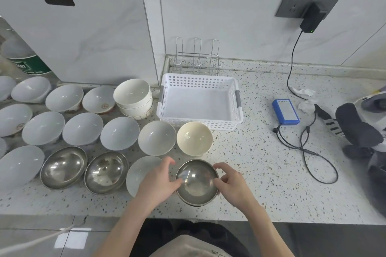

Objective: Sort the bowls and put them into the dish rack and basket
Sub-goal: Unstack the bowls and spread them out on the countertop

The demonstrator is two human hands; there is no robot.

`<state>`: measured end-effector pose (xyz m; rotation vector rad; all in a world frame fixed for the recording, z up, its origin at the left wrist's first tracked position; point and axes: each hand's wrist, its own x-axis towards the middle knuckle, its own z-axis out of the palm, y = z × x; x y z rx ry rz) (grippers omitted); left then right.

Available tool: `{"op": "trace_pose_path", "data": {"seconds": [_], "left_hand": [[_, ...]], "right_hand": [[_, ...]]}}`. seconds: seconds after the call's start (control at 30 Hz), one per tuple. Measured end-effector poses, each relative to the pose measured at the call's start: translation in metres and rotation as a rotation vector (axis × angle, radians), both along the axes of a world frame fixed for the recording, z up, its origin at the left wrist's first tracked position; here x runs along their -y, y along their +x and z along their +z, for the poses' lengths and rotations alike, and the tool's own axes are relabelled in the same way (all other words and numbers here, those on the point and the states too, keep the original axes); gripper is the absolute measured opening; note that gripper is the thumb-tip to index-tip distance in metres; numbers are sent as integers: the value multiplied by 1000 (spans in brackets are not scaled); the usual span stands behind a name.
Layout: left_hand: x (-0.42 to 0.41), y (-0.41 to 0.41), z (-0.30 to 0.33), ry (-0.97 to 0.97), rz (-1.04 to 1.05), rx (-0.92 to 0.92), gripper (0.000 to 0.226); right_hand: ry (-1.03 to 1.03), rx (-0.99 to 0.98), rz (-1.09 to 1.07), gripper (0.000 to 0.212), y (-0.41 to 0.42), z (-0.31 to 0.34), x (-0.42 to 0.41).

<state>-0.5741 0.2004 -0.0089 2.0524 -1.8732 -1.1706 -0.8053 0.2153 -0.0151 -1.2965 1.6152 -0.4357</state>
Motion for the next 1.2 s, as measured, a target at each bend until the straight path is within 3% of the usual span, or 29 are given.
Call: {"op": "trace_pose_path", "data": {"seconds": [0.23, 0.47, 0.7, 0.83, 1.07, 1.2], "left_hand": [[1, -3, -2, -142, -36, 246, 41], [4, 5, -10, -194, -36, 311, 31], [13, 18, -8, -220, 99, 103, 30], [35, 46, 6, -216, 210, -79, 30], [100, 125, 33, -238, 545, -360, 19], [146, 161, 31, -119, 603, -418, 46]], "right_hand": [[8, -30, 55, 43, 8, -10, 0], [-11, -47, 52, 45, 16, -20, 3], [15, -226, 42, 41, 15, -14, 7], [-88, -416, -140, 49, 26, 5, 18], [-203, -291, -229, 37, 84, 46, 82], [-173, -235, -157, 33, 130, 58, 132]]}}
